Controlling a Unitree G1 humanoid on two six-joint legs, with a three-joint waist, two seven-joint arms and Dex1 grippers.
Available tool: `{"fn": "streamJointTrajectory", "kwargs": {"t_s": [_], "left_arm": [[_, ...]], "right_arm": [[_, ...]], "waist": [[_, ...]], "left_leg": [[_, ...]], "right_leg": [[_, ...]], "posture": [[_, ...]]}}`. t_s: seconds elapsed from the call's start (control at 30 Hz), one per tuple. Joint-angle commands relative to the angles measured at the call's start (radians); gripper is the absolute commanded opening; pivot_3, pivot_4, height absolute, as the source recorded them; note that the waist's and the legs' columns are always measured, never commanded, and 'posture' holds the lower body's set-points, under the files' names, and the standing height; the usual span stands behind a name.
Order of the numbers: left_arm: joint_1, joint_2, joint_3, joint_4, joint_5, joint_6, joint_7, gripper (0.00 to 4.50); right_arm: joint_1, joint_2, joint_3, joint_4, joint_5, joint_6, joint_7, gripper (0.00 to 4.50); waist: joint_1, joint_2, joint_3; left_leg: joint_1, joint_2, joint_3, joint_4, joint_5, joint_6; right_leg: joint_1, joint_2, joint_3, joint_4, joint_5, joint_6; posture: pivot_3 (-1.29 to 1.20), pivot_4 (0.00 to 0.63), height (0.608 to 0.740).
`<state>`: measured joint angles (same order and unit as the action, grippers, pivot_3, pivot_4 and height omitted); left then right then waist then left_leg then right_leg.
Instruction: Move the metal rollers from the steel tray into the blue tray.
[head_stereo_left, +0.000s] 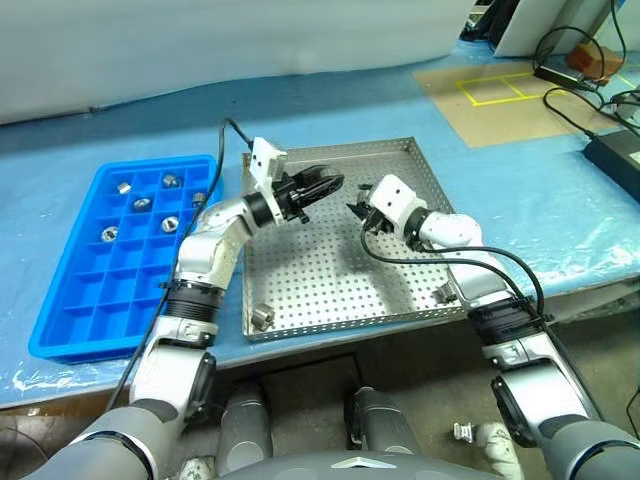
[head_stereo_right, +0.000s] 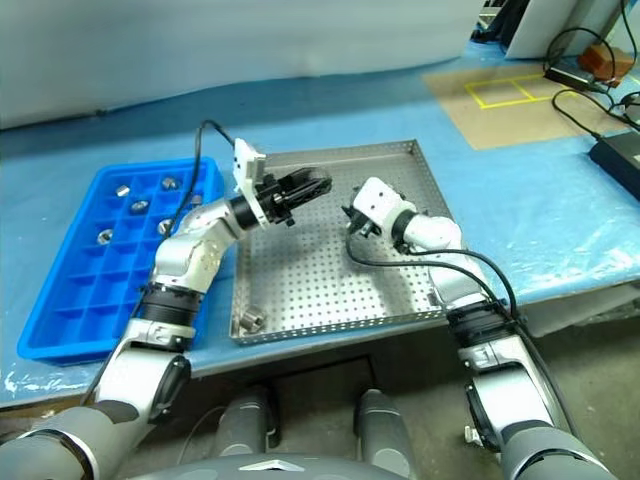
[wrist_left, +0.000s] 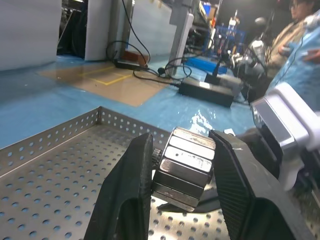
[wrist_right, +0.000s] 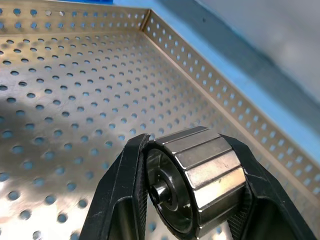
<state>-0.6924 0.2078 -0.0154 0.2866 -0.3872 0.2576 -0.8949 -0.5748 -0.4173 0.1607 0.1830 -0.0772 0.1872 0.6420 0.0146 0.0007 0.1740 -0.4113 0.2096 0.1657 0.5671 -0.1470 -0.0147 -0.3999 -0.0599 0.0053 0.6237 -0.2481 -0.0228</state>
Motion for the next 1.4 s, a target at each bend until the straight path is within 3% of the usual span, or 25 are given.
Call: {"fn": "streamJointTrajectory", "kwargs": {"t_s": [0.03, 0.33, 1.0, 1.1, 1.4], "left_arm": [[0.015, 0.027, -0.032, -0.026, 0.042, -0.071, -0.038, 1.42], [0.050, 0.055, -0.116, 0.010, 0.139, -0.159, -0.073, 1.42], [0.048, 0.048, -0.128, 0.037, 0.169, -0.194, -0.088, 1.42], [0.054, 0.044, -0.127, 0.035, 0.169, -0.193, -0.087, 1.42], [0.053, 0.038, -0.127, 0.044, 0.171, -0.196, -0.085, 1.42]], "right_arm": [[-0.007, 0.007, -0.046, -0.039, 0.042, 0.056, -0.011, 1.59], [0.003, 0.067, -0.087, 0.094, 0.071, 0.118, -0.091, 1.59], [0.044, 0.097, -0.095, 0.027, 0.153, 0.187, -0.046, 1.59], [0.046, 0.086, -0.084, 0.004, 0.156, 0.225, -0.033, 2.56], [0.046, 0.074, -0.080, -0.008, 0.160, 0.229, -0.016, 2.56]], "waist": [[0.000, 0.000, 0.000], [0.002, 0.000, 0.000], [-0.001, 0.000, 0.000], [0.000, 0.000, 0.000], [0.000, 0.000, 0.000]], "left_leg": [[0.000, 0.000, 0.000, 0.000, 0.000, -0.001], [0.001, 0.000, 0.000, -0.001, -0.001, -0.005], [0.001, 0.000, 0.000, -0.003, 0.000, -0.006], [0.001, 0.000, 0.000, -0.003, 0.000, -0.006], [0.001, 0.000, 0.000, -0.003, 0.000, -0.006]], "right_leg": [[0.000, 0.000, 0.000, 0.000, 0.000, 0.000], [0.000, 0.000, 0.000, 0.000, 0.000, 0.000], [-0.001, 0.000, 0.000, 0.000, 0.000, 0.000], [-0.001, 0.000, 0.000, 0.000, 0.000, 0.000], [-0.001, 0.000, 0.000, 0.000, 0.000, 0.000]], "posture": [[-0.24, 0.150, 0.740], [-0.25, 0.150, 0.740], [-0.26, 0.150, 0.740], [-0.25, 0.150, 0.740], [-0.25, 0.150, 0.740]]}}
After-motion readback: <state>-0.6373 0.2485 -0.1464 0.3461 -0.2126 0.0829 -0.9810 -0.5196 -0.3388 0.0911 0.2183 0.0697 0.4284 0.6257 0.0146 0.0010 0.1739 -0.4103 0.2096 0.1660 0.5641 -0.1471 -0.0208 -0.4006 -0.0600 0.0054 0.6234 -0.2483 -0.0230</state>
